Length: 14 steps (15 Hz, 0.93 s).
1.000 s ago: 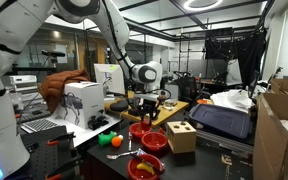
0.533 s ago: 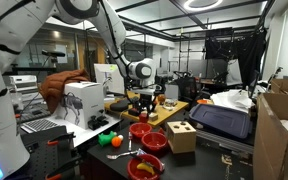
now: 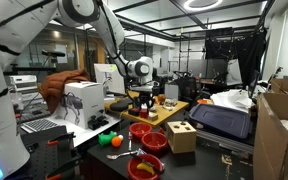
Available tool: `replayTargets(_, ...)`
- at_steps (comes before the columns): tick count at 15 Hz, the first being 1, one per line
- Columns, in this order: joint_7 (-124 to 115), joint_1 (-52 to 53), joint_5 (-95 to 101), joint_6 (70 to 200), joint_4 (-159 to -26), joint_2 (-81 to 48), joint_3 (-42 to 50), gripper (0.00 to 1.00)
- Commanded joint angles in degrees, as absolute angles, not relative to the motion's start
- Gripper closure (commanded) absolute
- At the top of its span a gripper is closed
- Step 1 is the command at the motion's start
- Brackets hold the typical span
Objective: Move the red block to the red bowl on the left.
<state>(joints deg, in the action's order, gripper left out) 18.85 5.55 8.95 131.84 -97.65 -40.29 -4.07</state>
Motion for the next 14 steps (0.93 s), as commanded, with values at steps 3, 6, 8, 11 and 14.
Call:
replayTargets(3,13.83,7.57,9.75,132.44,-90.04,-45.07,-4.09,0.73)
replayTargets(6,12.68,8.92,9.85,131.66,-86.6,-48.49,-4.14,0.73)
replayTargets(8,12.0,9.94,9.96,131.45,-84.42,-50.99,-4.14,0.73)
replayTargets(11,11.21,11.21,9.62,130.81,-81.11,-54.71,-4.33,0.73)
replayTargets(14,10.79,12.37,9.21,130.72,-79.07,-57.44,-4.78,0.73)
